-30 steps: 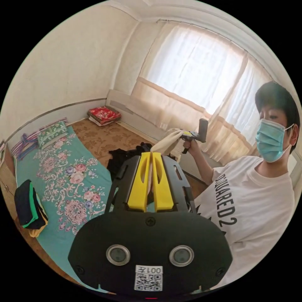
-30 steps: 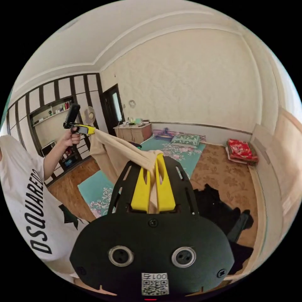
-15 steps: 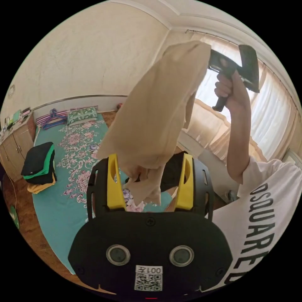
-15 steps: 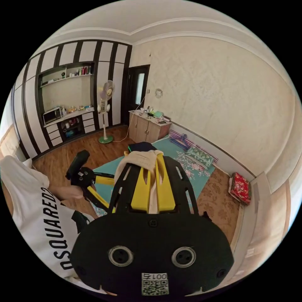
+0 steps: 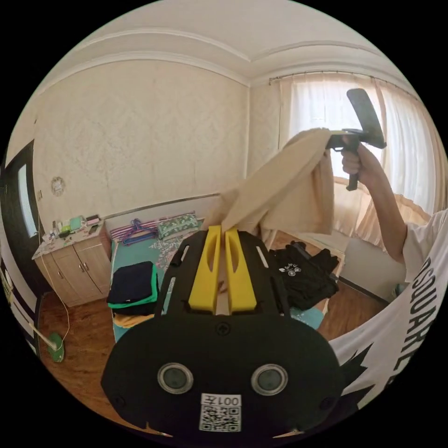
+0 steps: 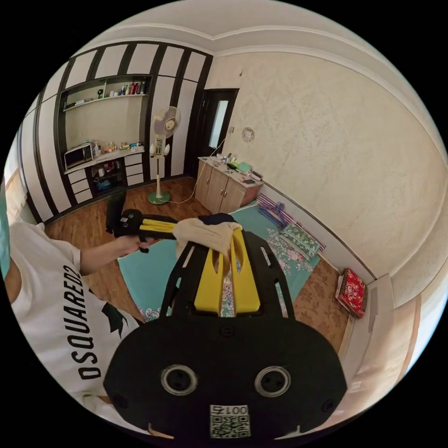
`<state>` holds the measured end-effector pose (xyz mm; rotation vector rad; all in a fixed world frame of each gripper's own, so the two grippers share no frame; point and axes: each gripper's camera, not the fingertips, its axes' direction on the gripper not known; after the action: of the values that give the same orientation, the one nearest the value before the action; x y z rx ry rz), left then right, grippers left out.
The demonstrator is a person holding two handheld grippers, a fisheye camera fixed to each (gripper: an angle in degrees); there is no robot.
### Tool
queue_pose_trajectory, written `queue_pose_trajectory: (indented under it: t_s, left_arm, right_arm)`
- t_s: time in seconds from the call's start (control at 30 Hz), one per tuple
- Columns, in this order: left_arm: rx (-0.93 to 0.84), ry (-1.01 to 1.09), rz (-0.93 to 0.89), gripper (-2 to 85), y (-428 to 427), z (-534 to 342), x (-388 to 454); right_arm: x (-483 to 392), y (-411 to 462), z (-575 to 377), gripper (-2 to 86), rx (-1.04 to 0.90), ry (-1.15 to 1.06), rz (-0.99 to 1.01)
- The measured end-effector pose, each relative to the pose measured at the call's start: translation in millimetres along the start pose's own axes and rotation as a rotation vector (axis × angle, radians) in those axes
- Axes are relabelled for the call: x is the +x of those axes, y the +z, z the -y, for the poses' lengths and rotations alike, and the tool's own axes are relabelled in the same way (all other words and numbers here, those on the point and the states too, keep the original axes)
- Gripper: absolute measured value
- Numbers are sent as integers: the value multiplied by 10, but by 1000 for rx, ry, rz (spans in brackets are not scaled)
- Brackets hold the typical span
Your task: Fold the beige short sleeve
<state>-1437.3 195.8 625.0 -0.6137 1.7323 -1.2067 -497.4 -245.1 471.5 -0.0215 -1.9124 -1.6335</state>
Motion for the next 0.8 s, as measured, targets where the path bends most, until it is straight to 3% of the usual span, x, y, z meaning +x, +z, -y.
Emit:
queue_pose_trajectory:
  t_s: [0.13,0.3,0.33,0.43,0.57,0.7,0.8]
  left_arm:
    - [23,40,34,-8,-638,89,-299]
    - [84,-61,-270,-9,-1438,62,-638]
    - [75,-96,-352,-9,-1560,36,-695]
    - [-39,-153,-366,-9,-1623,-65,-728]
    - [-157,-301,-447,-9,-1600,-253,-926]
    - [-215,-400,-436,-9,-1699,-311,-1144]
    - [-355,-399,-264,-9,-1785,-320,-1318]
  right_arm:
    - [185,139,4,21,-7,-18,105]
    - [242,587,-248,26,-121,-15,148]
    - [238,765,-381,28,-131,25,157]
    - [170,1326,-762,32,-95,103,288]
    - [-12,2351,-1199,40,-226,115,508]
    - [-202,2990,-1410,30,-240,137,800]
    - [-217,3182,-1322,23,-314,112,767]
